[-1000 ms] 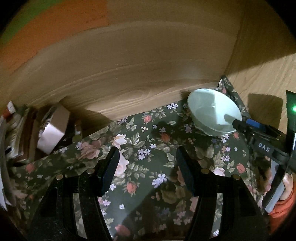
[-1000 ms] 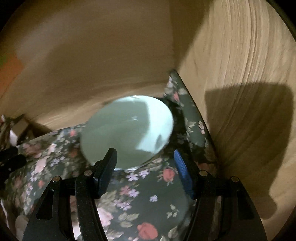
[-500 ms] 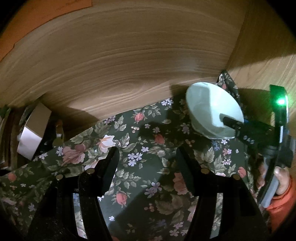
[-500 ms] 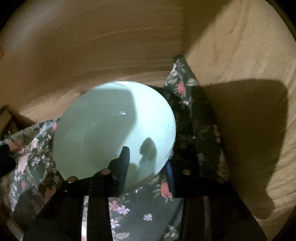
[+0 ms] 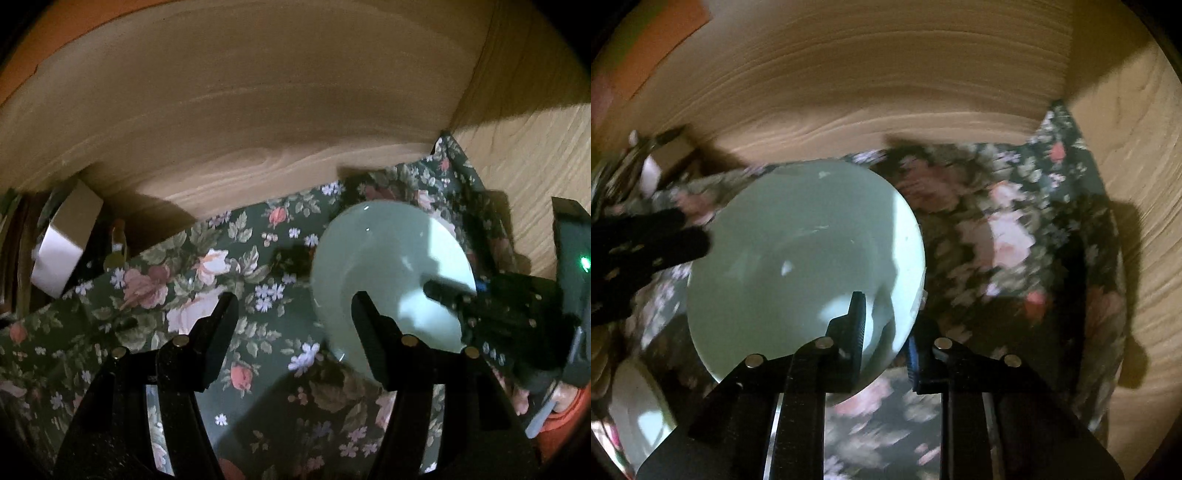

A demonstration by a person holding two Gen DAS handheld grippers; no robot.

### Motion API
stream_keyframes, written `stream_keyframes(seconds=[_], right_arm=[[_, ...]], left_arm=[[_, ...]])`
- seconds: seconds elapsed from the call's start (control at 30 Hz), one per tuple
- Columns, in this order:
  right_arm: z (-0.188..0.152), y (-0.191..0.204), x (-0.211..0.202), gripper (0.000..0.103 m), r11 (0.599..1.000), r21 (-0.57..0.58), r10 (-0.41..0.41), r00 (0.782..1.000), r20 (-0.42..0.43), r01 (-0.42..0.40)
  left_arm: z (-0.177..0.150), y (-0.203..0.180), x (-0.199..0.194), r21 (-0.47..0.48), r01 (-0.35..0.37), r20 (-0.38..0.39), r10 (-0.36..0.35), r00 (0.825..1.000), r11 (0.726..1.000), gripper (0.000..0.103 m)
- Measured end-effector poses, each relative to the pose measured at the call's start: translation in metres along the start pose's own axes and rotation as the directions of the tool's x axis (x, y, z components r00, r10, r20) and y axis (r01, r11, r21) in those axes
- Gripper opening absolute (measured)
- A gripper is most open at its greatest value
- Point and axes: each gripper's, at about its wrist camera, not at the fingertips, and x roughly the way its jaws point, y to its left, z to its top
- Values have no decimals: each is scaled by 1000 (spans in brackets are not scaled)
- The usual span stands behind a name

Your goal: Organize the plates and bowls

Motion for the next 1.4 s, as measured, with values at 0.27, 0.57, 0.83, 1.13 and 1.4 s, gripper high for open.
stream_keyframes(seconds=[0.27, 0.57, 0.83, 1.13, 1.4], right_arm=[[-11, 10, 1, 20, 999, 31, 26, 1000, 4, -26], [-9, 7, -5, 26, 998, 62, 30, 999, 27, -31], [-10, 16, 2, 25, 999, 45, 22, 999, 25, -23], [-13, 20, -16, 24, 998, 53, 35, 997, 71, -39], [-9, 33, -48, 24, 998, 45, 47, 987, 151, -54]], left_arm=[[-23, -2, 8, 25, -15, -84, 17, 996, 1000, 63], [-30, -10, 19, 45, 28, -138, -22, 990, 999, 45], [-32, -21, 25, 80, 46, -156, -33, 987, 996, 31], [-33, -19, 13, 79, 24, -123, -14, 992, 997, 28], [-37, -17, -23, 74, 8, -39, -5, 999, 997, 28]])
